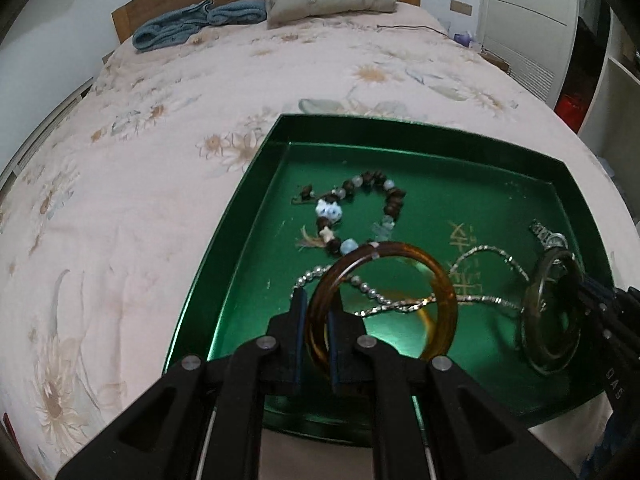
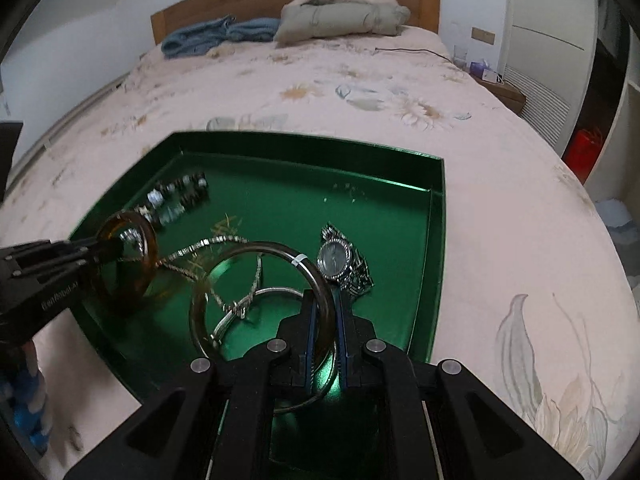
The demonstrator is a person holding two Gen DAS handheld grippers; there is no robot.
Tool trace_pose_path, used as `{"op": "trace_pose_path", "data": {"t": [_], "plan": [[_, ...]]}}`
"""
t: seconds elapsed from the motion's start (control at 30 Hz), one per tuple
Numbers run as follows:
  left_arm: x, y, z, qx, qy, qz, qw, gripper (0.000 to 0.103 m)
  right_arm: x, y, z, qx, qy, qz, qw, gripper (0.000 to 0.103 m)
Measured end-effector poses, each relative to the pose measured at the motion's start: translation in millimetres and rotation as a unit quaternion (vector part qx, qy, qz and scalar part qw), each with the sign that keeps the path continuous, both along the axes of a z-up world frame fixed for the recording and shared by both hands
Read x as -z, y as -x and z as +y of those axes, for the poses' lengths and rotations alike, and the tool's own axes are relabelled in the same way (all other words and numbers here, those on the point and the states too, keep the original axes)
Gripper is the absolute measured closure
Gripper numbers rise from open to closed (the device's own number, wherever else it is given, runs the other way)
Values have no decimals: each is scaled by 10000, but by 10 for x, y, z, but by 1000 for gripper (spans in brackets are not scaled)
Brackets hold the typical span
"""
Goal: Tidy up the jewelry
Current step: 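Carry both bangles into the green tray and open both tools, then move both tools back toward the small silver rings and hoop earrings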
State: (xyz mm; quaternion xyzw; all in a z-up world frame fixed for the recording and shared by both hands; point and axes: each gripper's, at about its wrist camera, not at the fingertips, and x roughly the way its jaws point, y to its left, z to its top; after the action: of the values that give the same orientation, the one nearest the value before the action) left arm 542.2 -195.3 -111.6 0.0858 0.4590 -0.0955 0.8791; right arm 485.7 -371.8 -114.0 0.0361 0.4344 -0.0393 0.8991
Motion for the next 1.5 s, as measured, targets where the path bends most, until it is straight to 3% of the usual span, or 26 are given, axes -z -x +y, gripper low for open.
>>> {"op": "trace_pose_path", "data": {"t": [0.07, 0.2, 0.23, 0.43, 0.57, 0.67, 0.9, 1.03, 1.27, 1.5], "plan": [[18, 2, 4, 40, -2, 16, 10000, 94, 19, 6, 3, -2, 17, 35, 10000, 92], [-17, 3, -9, 203, 77, 153, 9996, 91, -53, 38, -4, -48, -37, 74, 10000, 68], [-59, 25, 9, 250, 169, 166, 9994, 91, -118, 79, -12, -48, -76, 1, 10000, 67], [-557, 297, 214, 256, 469, -102, 9985, 87, -672, 504, -37, -64, -169, -467, 9987, 65], [-1075, 725, 522, 264, 592, -630, 9959, 87, -1100, 987, -57, -76, -227, -860, 9960, 64], [-1405, 1079, 793, 189, 594, -972, 9933, 87, -1419, 1460, -58, -94, -165, -1123, 9935, 64], [-1954, 1905, 1371, 37, 393, -1330, 9903, 87, -1926, 2470, -42, -32, -79, -1519, 9884, 64], [-2179, 2413, 1672, 4, 451, -1499, 9877, 68, -2091, 3002, 46, -17, -71, -1664, 9860, 64], [-2257, 3122, 1989, 101, 664, -1605, 9847, 66, -2152, 3662, 231, -56, -241, -1853, 9824, 63], [-1937, 3510, 2087, 310, 657, -1538, 9854, 66, -1961, 3934, 295, -4, -409, -1804, 9827, 61]]}}
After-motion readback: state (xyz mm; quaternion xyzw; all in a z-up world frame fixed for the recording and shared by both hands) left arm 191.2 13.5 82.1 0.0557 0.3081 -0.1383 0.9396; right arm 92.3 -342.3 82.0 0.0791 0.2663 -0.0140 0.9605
